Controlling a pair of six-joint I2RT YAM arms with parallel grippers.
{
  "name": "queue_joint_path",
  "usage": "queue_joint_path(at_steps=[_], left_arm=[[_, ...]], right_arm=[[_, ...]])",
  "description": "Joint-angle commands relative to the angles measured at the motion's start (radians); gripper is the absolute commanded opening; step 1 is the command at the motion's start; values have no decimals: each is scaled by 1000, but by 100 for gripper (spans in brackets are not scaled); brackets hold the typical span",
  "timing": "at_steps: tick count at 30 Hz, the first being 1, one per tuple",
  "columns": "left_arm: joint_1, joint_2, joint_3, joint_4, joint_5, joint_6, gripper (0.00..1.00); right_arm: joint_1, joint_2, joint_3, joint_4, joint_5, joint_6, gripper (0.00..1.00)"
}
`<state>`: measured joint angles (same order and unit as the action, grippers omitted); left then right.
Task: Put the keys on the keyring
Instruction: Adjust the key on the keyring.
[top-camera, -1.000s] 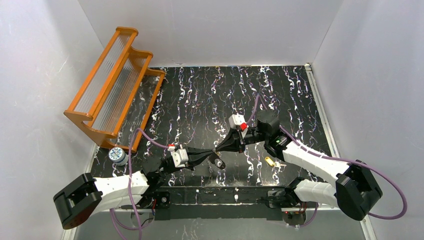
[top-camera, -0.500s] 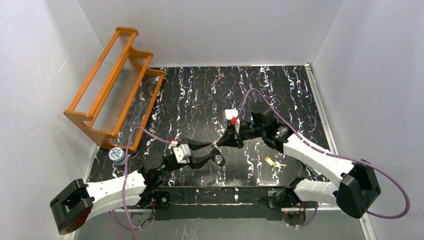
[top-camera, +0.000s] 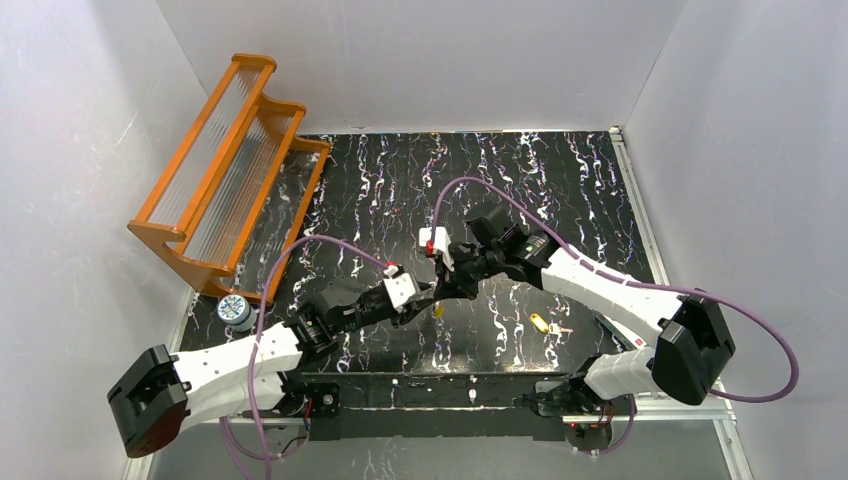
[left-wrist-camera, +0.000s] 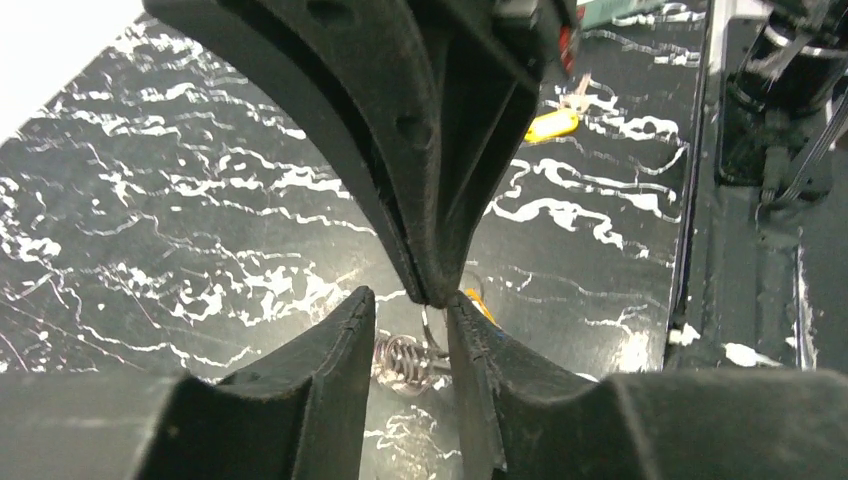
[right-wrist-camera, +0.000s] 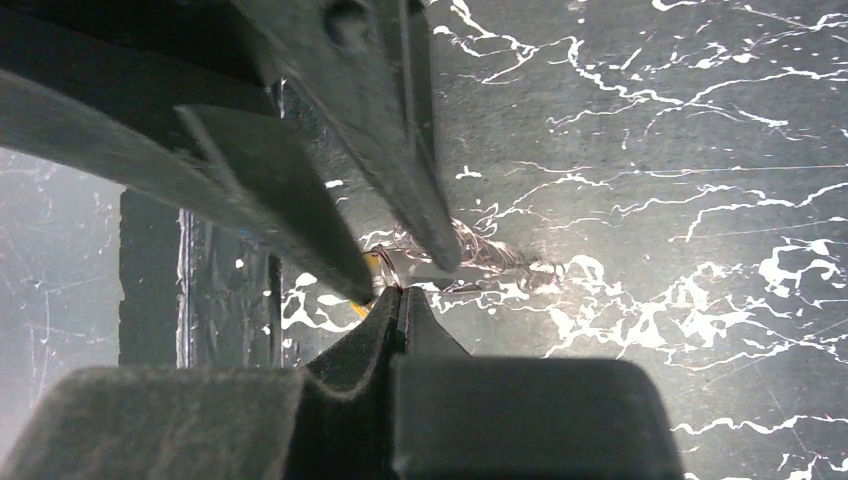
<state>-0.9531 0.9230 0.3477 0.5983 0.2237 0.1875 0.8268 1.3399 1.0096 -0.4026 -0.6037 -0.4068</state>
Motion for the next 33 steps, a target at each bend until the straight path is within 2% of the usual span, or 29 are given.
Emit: queue_joint_path(at_steps=[1,6,10,17,19,21,25,30,33], left_arm=[[-4,36,50,-61,23,51,28],[-4,65,64,-69,37,59,17],[-3,68,69,-68,58,65,0],[-4,50,71,-108,57,88,0],[-4,38,76,-136,47,107,9],[-4,27,89,-181,39,139,14],[-4,16,132,-269,26,185,13],[-4,27,151,-286,45,195,9],[-4,38,164,-304,56,205,14]], right_arm=[[16,-9,46,-36,22,-24,1],[18,-15,38,-14,7,-18,1],[21,-12,34,-10,6,-18,1],[21,-19,34,-4,16,-18,1],[21,-22,34,-5,16,-18,1],[21,-24,34,-5,12,-19,1],[22,-28,32,-7,2,-25,1],[24,-45,26,6,-13,-36,1],[24,-58,16,16,-18,-45,1]])
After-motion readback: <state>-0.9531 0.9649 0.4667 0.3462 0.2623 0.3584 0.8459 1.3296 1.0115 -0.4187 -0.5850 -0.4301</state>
